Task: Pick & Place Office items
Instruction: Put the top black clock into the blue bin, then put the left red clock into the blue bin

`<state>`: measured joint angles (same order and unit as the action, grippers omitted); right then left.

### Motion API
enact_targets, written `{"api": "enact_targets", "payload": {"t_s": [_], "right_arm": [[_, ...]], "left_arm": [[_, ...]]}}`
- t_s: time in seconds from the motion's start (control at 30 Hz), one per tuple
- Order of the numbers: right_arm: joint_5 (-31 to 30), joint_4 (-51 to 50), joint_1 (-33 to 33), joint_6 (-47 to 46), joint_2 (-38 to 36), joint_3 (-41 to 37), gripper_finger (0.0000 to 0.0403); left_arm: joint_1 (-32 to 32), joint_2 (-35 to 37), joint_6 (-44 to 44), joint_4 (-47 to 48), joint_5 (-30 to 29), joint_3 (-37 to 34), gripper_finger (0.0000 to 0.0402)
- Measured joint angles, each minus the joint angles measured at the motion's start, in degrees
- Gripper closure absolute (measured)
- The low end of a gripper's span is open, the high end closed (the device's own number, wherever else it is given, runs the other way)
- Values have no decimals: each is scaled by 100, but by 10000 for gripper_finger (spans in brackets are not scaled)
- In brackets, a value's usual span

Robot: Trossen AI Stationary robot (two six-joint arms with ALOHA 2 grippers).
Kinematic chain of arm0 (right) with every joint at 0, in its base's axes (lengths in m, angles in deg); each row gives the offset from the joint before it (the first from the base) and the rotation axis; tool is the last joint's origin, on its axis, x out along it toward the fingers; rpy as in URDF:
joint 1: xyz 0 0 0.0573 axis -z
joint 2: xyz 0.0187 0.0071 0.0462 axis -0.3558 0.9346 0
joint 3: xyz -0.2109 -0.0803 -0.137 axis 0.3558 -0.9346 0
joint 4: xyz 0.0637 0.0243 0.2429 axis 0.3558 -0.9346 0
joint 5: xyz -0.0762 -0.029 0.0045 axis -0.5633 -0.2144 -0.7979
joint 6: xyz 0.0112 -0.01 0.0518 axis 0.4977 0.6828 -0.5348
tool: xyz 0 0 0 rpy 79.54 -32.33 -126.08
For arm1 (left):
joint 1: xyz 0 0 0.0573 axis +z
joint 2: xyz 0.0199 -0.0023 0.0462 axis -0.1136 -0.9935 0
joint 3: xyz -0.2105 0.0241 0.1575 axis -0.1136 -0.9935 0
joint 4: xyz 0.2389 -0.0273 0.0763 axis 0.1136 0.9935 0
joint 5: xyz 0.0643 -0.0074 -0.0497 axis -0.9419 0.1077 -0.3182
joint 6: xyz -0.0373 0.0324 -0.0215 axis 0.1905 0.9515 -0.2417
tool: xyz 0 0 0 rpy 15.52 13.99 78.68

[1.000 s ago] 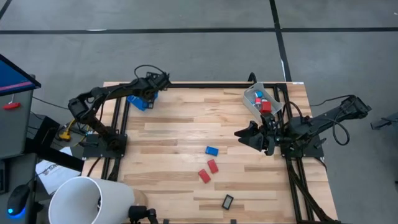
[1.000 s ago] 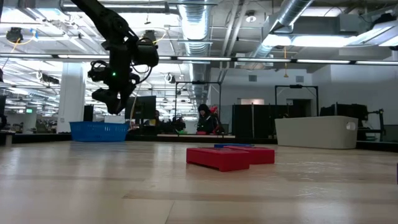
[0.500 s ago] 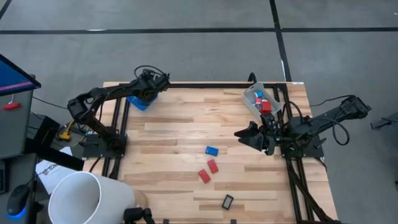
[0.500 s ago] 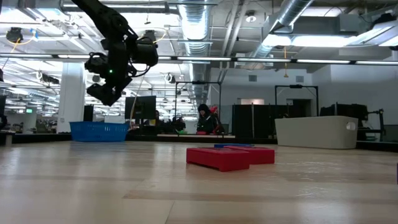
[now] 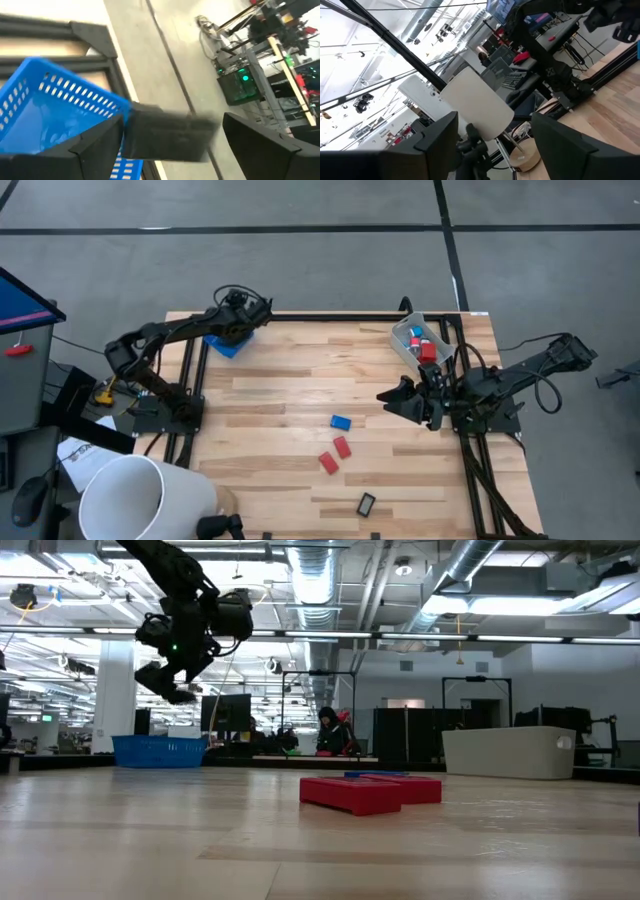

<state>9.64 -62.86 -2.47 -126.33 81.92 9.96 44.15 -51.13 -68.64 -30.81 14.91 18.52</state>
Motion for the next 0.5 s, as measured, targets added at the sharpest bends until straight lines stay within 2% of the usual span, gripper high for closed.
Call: {"api": "enact_targets", "payload": {"t_s": [0.1,0.2,0.37,0.5], "right_arm": [[0,-38,42,0,-2,2,158],[-2,-92,68,-1,-2,1,158],[-2,-141,72,0,-2,0,158],[-2,-156,72,2,-2,0,158]], "left_arm": [[-52,176,332,-187,-402,1,60],[-43,395,367,-211,-486,2,59],[-81,455,571,-171,-200,2,72],[-357,455,571,-314,88,2,81]]}}
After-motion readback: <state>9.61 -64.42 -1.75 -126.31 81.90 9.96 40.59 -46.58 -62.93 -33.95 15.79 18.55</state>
